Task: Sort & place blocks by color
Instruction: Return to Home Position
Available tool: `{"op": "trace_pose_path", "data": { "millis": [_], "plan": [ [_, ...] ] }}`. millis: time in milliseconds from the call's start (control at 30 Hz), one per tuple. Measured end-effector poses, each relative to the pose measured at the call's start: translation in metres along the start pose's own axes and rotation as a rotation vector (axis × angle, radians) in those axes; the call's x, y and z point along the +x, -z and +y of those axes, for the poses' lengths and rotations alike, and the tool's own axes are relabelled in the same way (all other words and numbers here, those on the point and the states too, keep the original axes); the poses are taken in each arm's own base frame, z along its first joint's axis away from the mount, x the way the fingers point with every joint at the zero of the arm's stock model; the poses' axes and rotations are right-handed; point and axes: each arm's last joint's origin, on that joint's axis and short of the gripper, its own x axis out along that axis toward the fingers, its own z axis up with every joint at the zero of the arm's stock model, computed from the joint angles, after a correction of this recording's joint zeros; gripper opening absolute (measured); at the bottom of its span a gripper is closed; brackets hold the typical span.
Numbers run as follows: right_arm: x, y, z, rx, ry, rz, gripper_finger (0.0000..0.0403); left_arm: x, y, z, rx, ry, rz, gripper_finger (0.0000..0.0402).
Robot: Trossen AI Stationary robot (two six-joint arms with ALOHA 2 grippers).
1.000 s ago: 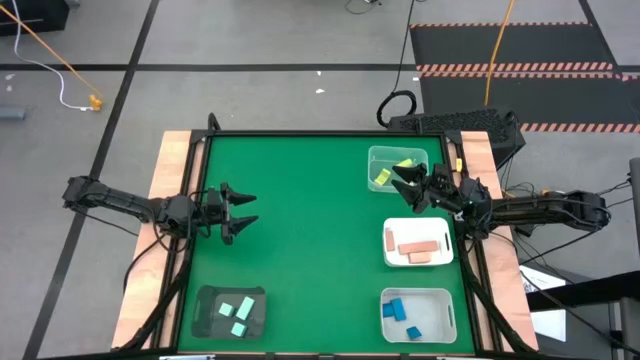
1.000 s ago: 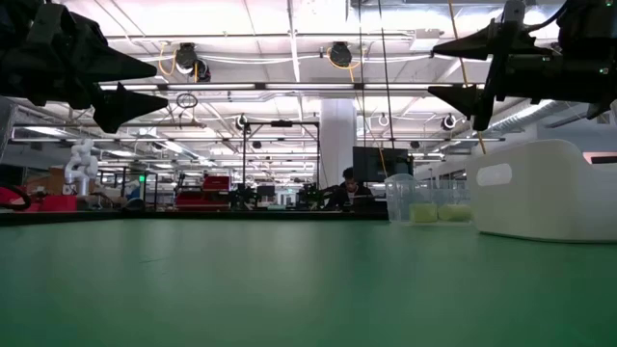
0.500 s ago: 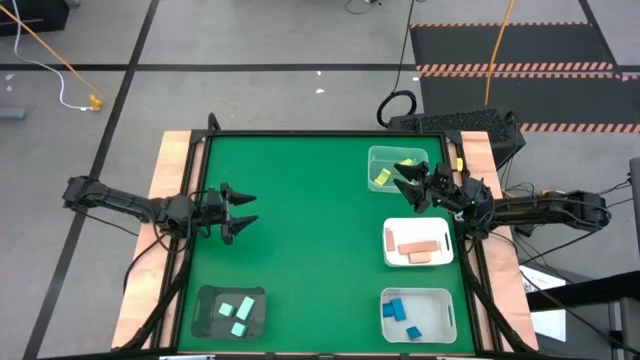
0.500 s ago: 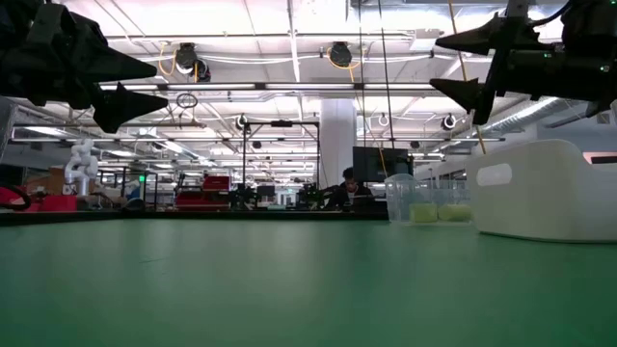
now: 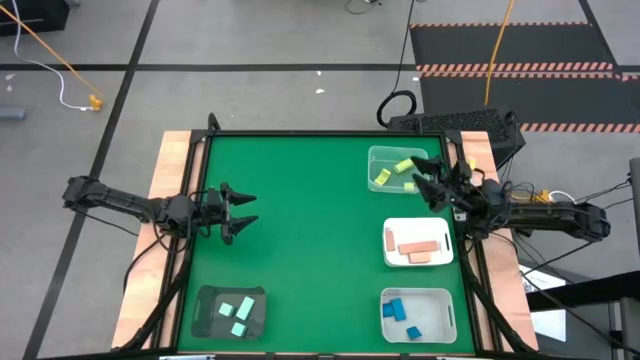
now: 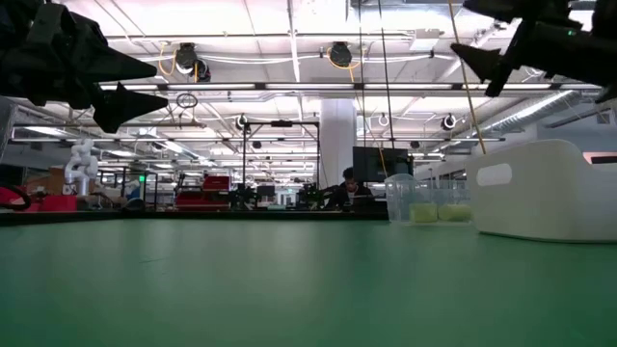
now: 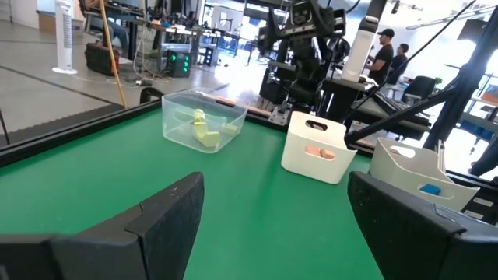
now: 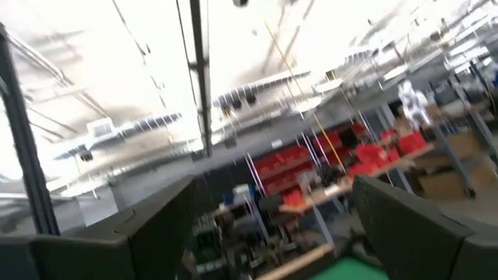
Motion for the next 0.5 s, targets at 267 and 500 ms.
{"op": "trace_pose_path", "data": {
  "millis": [267,500],
  "plan": [
    [-0.008,-0.017,0.006,0.014,-0.051,-0.123,0.0334,0.000,0.000,0.000,0.000,0.000,-0.001,0.0315],
    [-0.015,-0.029,0.011,0.024,-0.089,-0.213,0.0334,0.000,0.000,0.000,0.000,0.000,0.000,0.0323]
  ]
}}
